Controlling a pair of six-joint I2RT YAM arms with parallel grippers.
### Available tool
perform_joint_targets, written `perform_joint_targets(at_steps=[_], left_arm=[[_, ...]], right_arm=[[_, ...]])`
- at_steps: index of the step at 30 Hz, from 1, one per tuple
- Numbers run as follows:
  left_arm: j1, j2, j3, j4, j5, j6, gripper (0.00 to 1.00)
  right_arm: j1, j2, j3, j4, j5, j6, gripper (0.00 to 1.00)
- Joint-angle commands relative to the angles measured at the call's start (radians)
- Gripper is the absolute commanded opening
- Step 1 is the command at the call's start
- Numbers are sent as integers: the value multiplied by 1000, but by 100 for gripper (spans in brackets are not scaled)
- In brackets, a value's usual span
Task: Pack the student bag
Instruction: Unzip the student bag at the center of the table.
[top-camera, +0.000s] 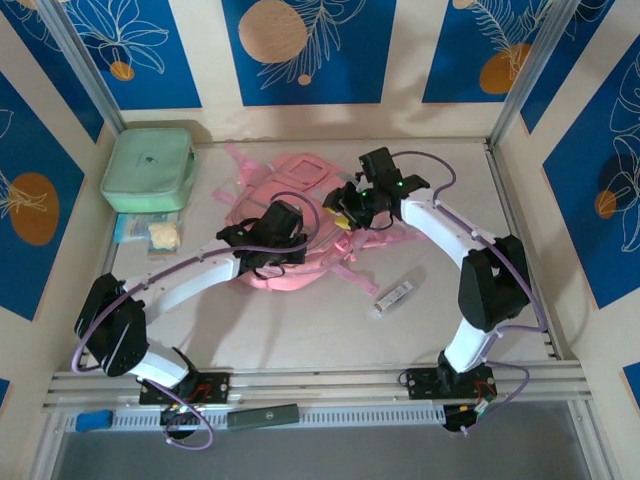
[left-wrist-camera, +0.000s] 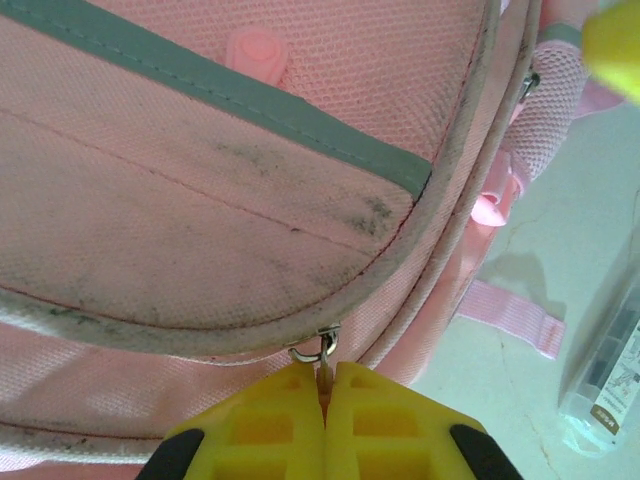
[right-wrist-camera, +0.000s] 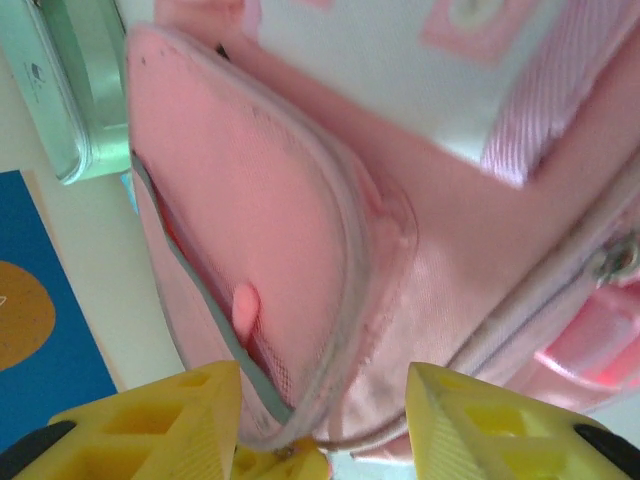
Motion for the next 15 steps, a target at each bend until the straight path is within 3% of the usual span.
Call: perform_joint_targets(at_steps=[1, 5, 9, 15], left_arm=[[-8, 6, 11, 28, 49, -13, 0], [-9, -3, -3, 48, 72, -17, 0], [-9, -11, -8, 39, 85, -7, 0], [-8, -59, 0, -127, 0, 51, 0]], right_arm=[[32, 17, -60, 102, -50, 131, 46], [84, 59, -43, 187, -60, 175, 44], [97, 97, 2, 185, -41, 146, 20], [29, 91, 57, 51, -23, -36, 0]])
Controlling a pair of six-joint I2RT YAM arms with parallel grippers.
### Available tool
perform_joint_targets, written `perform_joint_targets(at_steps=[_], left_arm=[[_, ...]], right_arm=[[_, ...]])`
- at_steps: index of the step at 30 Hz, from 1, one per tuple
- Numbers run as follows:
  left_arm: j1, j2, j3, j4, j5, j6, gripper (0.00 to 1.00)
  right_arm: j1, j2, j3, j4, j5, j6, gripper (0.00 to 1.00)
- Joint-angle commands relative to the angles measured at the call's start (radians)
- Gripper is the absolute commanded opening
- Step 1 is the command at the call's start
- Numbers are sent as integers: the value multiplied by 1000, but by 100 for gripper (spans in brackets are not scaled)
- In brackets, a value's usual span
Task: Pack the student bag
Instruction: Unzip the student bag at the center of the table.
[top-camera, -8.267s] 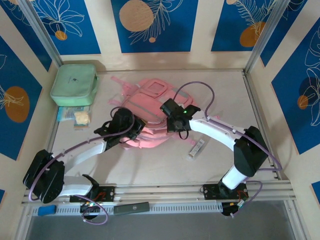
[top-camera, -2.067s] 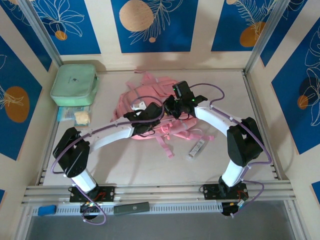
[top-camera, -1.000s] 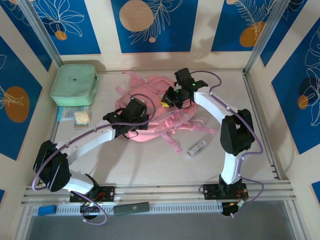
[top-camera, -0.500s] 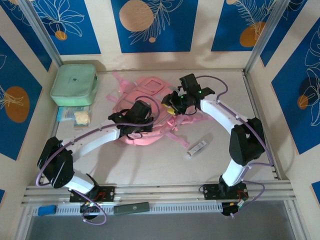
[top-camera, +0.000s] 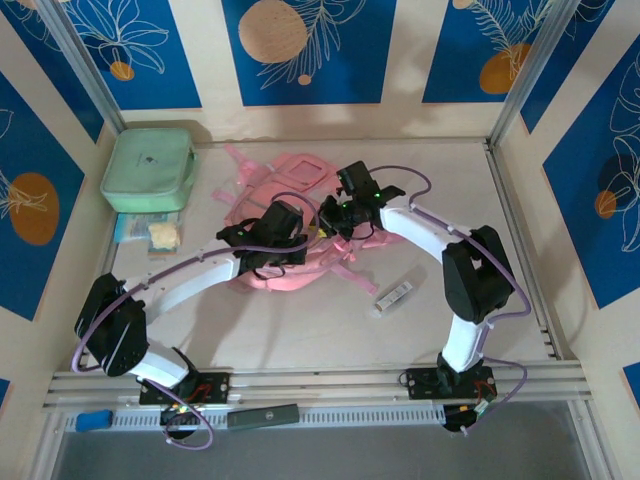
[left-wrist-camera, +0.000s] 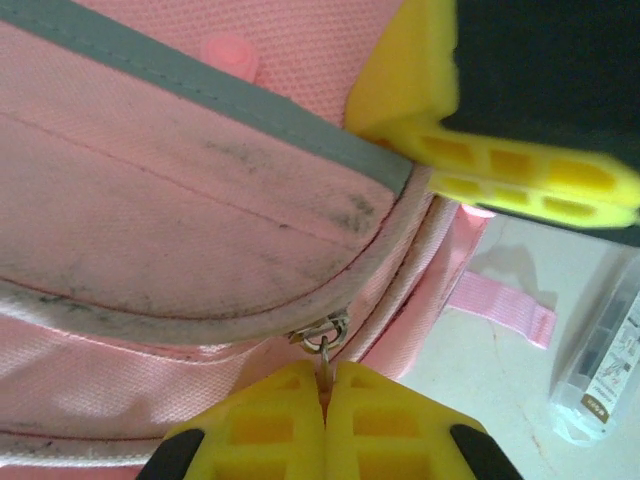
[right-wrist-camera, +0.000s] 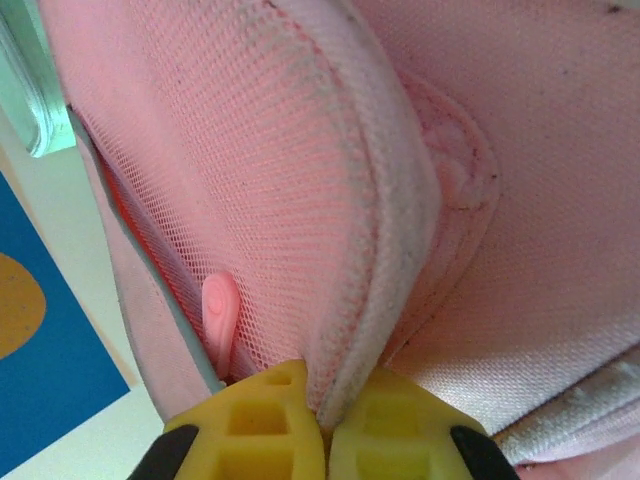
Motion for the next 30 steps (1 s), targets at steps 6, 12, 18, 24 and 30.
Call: perform_joint_targets(at_steps=[6, 12, 18, 24, 30], left_arm=[[35, -71, -13, -281, -78, 135, 0], [41, -66, -2, -219, 26, 133, 0], [41, -69, -4, -139, 62, 84, 0], [40, -63, -7, -91, 79, 81, 0], [41, -60, -14, -100, 85, 88, 0]], right_arm=[[-183, 4, 136, -163, -9, -297, 0], [-163, 30, 182, -169, -44, -305, 10], [-86, -63, 76, -172, 8, -171, 54], [15, -127, -119, 13, 24, 100, 63], [50, -94, -59, 61, 80, 128, 52]])
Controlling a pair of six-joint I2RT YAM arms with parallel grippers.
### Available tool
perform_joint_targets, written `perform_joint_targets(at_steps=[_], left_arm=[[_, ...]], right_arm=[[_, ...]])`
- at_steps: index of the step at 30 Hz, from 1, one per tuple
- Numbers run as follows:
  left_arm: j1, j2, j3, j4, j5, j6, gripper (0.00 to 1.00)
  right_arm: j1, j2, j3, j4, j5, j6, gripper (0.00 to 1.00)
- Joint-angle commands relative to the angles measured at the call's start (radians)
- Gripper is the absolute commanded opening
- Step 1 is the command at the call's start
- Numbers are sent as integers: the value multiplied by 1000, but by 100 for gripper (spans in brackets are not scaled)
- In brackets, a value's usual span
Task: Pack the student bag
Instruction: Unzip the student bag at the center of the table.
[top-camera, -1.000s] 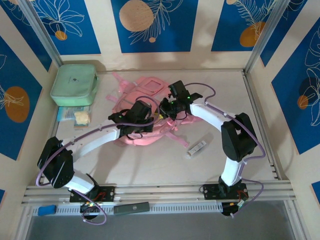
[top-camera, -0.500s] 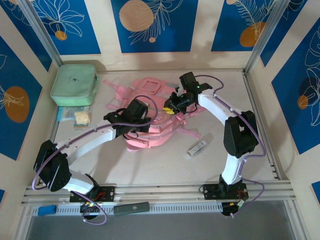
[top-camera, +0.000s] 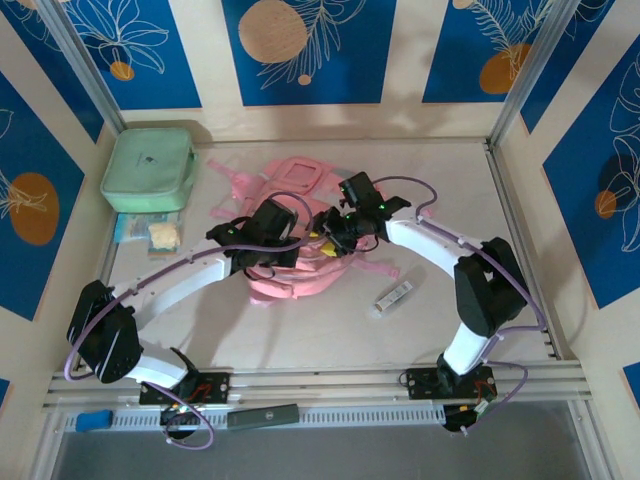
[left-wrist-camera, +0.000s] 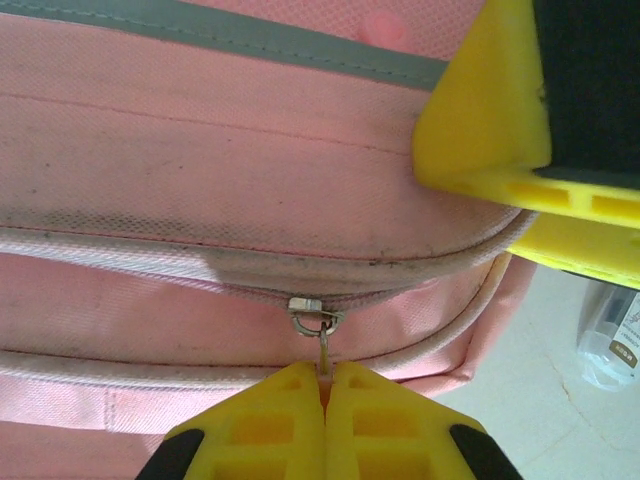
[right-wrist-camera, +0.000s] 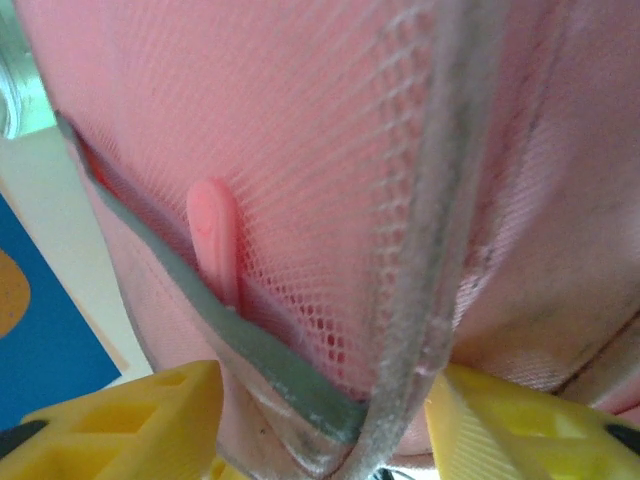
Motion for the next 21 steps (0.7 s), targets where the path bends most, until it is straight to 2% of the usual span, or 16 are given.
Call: perform_joint_targets(at_steps=[1, 5, 7, 8, 10, 14, 18, 21], left_arm=[[3, -18, -17, -14, 43, -3, 0], [4, -34, -28, -17, 32, 1, 0], [4, -41, -28, -40, 21, 5, 0], [4, -48, -25, -58, 17, 7, 0], [3, -67, -26, -93, 25, 7, 0], [1, -151, -103, -80, 112, 11, 0], [22, -172, -139, -183, -15, 13, 0], [105, -158, -161, -176, -27, 26, 0]], right_arm=[[4, 11, 79, 29, 78, 30, 50], [0, 16, 99, 39, 112, -16, 23], [-3, 31, 108, 35, 102, -58, 8], [-7, 44, 121, 23, 84, -97, 4], [-16, 60, 158, -16, 56, -197, 0], [-85, 57, 219, -130, 5, -429, 0], [-239, 46, 216, -156, -97, -496, 0], [-302, 74, 242, -171, -140, -530, 0]])
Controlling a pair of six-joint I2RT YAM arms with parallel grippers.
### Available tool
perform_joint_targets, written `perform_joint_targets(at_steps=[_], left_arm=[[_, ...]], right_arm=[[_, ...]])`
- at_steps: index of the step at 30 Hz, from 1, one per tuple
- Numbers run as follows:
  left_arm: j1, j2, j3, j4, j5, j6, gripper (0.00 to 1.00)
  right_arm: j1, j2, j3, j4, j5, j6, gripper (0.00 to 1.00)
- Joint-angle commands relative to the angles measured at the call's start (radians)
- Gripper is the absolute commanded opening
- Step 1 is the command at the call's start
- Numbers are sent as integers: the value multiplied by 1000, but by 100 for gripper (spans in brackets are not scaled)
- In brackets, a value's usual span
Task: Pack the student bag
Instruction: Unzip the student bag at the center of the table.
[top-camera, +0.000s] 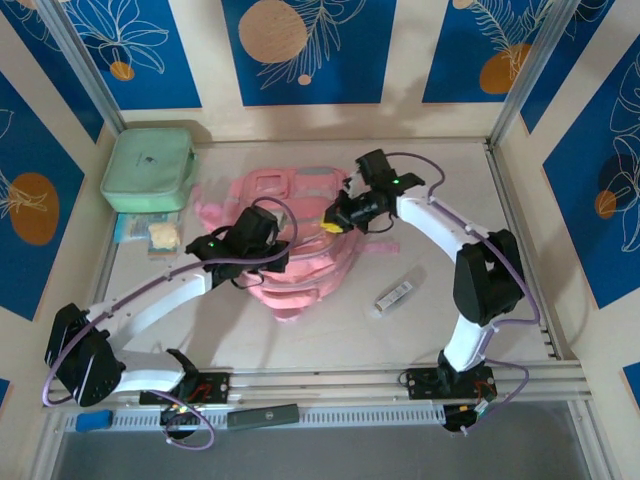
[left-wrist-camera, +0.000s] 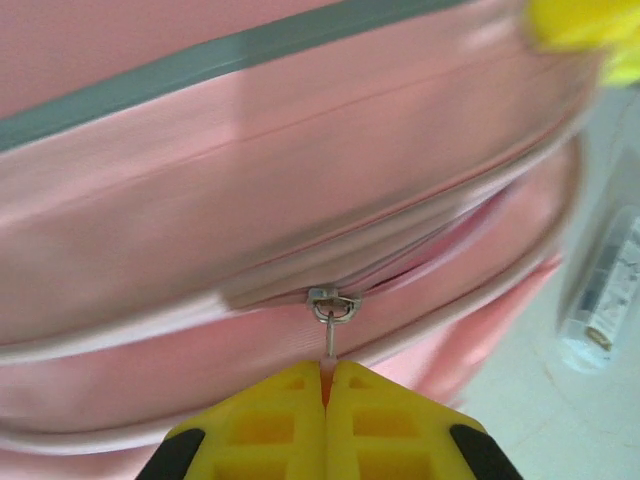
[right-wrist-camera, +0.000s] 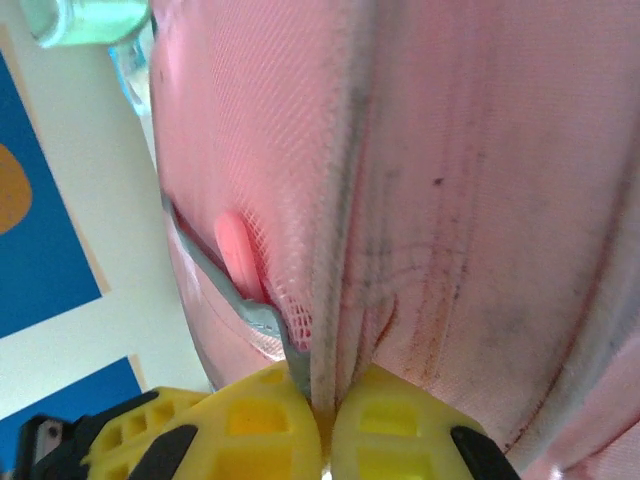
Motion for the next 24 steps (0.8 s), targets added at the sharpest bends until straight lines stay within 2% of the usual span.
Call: perform_joint_targets(at_steps=[1, 4, 6, 11, 14, 20, 22, 24], left_arm=[[97, -1, -56, -180, -17, 25, 0], [162, 37, -48, -128, 60, 48, 0], [163, 58, -23, -107, 92, 65, 0], [152, 72, -27, -10, 206, 58, 0], [139, 72, -38, 19, 226, 51, 0], [126, 57, -40, 36, 224, 39, 0], [122, 51, -45, 49, 225, 36, 0], [122, 46, -45, 45, 208, 34, 0]], right_arm=[[-129, 22, 79, 32, 39, -121, 0], [-130, 58, 124, -9, 66, -129, 0], [-112, 65, 137, -15, 49, -120, 3], [-29, 6, 93, -22, 121, -56, 42], [27, -39, 27, 4, 150, 24, 55], [150, -87, -84, 84, 253, 192, 63], [164, -67, -85, 110, 276, 210, 61], [158, -36, -63, 117, 267, 197, 55]])
